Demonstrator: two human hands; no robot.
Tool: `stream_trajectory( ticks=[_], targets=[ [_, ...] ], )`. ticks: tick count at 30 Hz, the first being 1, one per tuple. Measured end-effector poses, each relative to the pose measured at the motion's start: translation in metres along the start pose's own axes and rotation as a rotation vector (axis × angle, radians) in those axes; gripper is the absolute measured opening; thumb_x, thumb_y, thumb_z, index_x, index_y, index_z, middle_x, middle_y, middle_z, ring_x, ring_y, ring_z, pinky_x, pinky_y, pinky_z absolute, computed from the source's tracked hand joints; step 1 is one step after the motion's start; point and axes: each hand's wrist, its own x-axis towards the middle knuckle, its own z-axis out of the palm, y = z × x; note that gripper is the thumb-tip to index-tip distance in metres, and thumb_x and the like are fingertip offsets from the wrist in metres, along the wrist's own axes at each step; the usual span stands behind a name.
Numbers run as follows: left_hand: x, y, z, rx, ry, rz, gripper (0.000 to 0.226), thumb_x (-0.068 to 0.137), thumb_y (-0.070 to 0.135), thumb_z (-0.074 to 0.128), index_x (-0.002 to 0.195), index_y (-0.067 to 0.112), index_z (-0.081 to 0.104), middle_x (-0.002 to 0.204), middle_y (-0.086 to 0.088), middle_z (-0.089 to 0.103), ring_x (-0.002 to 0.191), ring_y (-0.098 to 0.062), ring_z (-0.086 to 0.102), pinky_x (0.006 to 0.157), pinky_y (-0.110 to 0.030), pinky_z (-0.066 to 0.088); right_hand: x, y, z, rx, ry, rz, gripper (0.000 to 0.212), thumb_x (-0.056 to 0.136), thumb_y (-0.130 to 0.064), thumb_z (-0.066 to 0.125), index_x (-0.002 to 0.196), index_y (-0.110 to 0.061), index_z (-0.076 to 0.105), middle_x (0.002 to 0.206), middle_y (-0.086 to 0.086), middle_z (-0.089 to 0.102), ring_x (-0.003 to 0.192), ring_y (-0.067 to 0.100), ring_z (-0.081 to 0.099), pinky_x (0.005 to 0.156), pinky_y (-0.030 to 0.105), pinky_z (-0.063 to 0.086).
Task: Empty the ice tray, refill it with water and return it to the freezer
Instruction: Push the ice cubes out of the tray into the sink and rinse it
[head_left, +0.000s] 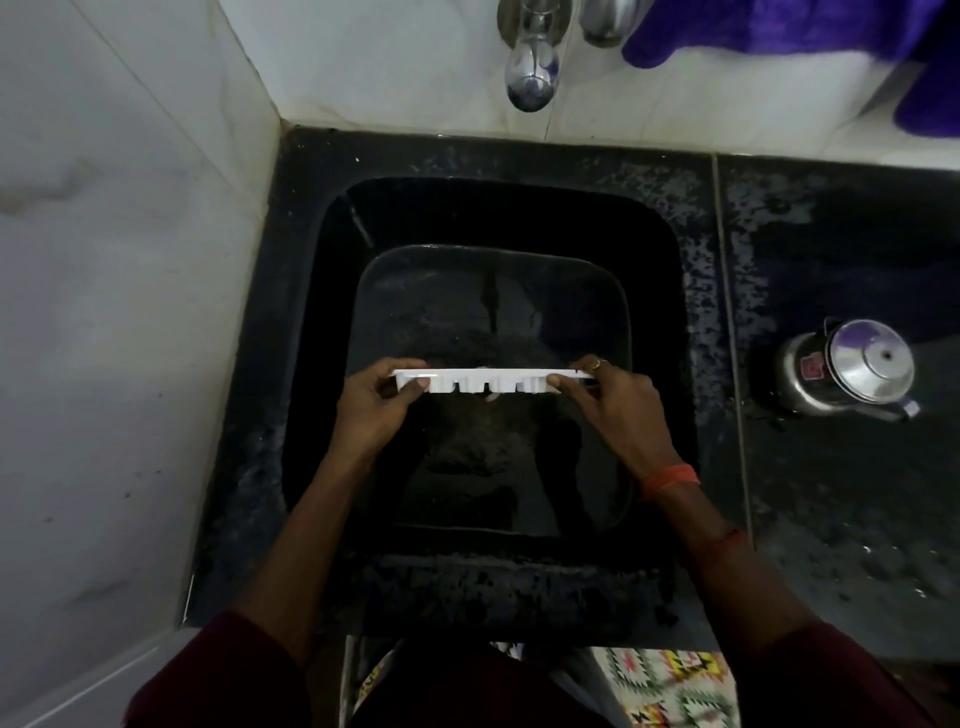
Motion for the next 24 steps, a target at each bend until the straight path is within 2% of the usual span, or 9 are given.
stream_trajectory(
  ticks=[3, 6, 9, 12, 14, 17, 20, 22, 24],
  targets=[
    [0.002, -0.002, 0.001, 0.053, 0.076, -0.031, 0.018, 0.089, 0.024, 0.079, 0.106, 0.025, 0.071, 0.097, 0.001, 0.074, 0.093, -0.016, 0.070, 0.091, -0.035, 0.057, 0.003, -0.003, -0.001, -0.045, 0.007, -0.003, 0.075, 0.080, -0.084, 0.031, 0.109, -0.027, 0.068, 0.092, 0.010, 0.076, 0.093, 0.035, 0.071, 0.076, 0.042, 0.056],
    [0.003, 0.001, 0.000, 0.058, 0.157, -0.106, 0.042, 0.083, 0.044, 0.081, 0.115, 0.018, 0.071, 0.099, -0.003, 0.074, 0.097, -0.022, 0.071, 0.096, -0.042, 0.057, 0.004, -0.005, -0.003, -0.022, 0.015, -0.009, 0.068, 0.083, -0.081, 0.038, 0.108, -0.025, 0.069, 0.090, 0.010, 0.077, 0.092, 0.035, 0.071, 0.077, 0.042, 0.056],
    [0.003, 0.008, -0.002, 0.053, 0.187, -0.135, 0.054, 0.080, 0.051, 0.082, 0.120, 0.015, 0.072, 0.100, 0.000, 0.074, 0.097, -0.018, 0.071, 0.098, -0.043, 0.056, 0.004, -0.008, -0.006, -0.023, 0.021, -0.005, 0.052, 0.090, -0.069, 0.051, 0.108, -0.024, 0.071, 0.090, 0.008, 0.077, 0.092, 0.034, 0.071, 0.078, 0.039, 0.054],
    [-0.001, 0.015, -0.005, -0.018, 0.181, -0.160, 0.072, 0.061, 0.072, 0.077, 0.109, 0.019, 0.074, 0.093, 0.004, 0.077, 0.089, -0.016, 0.075, 0.092, -0.042, 0.060, 0.006, -0.011, -0.009, -0.024, 0.044, -0.014, 0.061, 0.089, -0.074, 0.044, 0.107, -0.023, 0.071, 0.084, 0.005, 0.075, 0.087, 0.032, 0.071, 0.078, 0.040, 0.056],
    [-0.001, 0.016, -0.006, -0.017, 0.188, -0.173, 0.062, 0.062, 0.074, 0.076, 0.097, 0.023, 0.074, 0.081, 0.007, 0.077, 0.082, -0.015, 0.076, 0.088, -0.041, 0.061, 0.008, -0.012, -0.011, -0.015, 0.058, -0.015, 0.068, 0.087, -0.079, 0.036, 0.104, -0.022, 0.070, 0.080, 0.003, 0.074, 0.083, 0.030, 0.070, 0.077, 0.042, 0.056],
    [0.000, 0.018, -0.006, -0.006, 0.224, -0.173, 0.044, 0.074, 0.066, 0.079, 0.085, 0.024, 0.072, 0.067, 0.010, 0.074, 0.074, -0.015, 0.076, 0.080, -0.034, 0.060, 0.011, -0.014, -0.015, -0.016, 0.077, 0.003, 0.072, 0.085, -0.081, 0.036, 0.102, -0.021, 0.072, 0.078, 0.003, 0.073, 0.081, 0.029, 0.070, 0.076, 0.044, 0.057],
    [-0.002, 0.022, -0.007, 0.003, 0.236, -0.180, 0.047, 0.078, 0.062, 0.079, 0.080, 0.016, 0.073, 0.067, 0.003, 0.073, 0.065, -0.010, 0.075, 0.069, -0.026, 0.055, 0.014, -0.016, -0.017, -0.025, 0.084, 0.010, 0.073, 0.084, -0.081, 0.036, 0.100, -0.020, 0.072, 0.080, 0.004, 0.073, 0.083, 0.031, 0.069, 0.077, 0.045, 0.057],
    [-0.005, 0.027, -0.008, 0.034, 0.236, -0.190, 0.051, 0.079, 0.062, 0.078, 0.068, 0.013, 0.068, 0.062, -0.004, 0.072, 0.056, -0.006, 0.071, 0.062, -0.021, 0.051, 0.015, -0.016, -0.018, -0.025, 0.092, 0.016, 0.074, 0.083, -0.081, 0.037, 0.100, -0.019, 0.073, 0.083, 0.006, 0.074, 0.084, 0.032, 0.069, 0.078, 0.045, 0.057],
    [-0.006, 0.029, -0.009, 0.068, 0.243, -0.194, 0.059, 0.078, 0.065, 0.077, 0.063, 0.009, 0.067, 0.056, -0.006, 0.070, 0.055, -0.008, 0.071, 0.065, -0.023, 0.054, 0.016, -0.017, -0.020, -0.019, 0.093, 0.032, 0.071, 0.083, -0.080, 0.041, 0.099, -0.019, 0.074, 0.085, 0.006, 0.074, 0.085, 0.032, 0.069, 0.078, 0.045, 0.057]
  ],
)
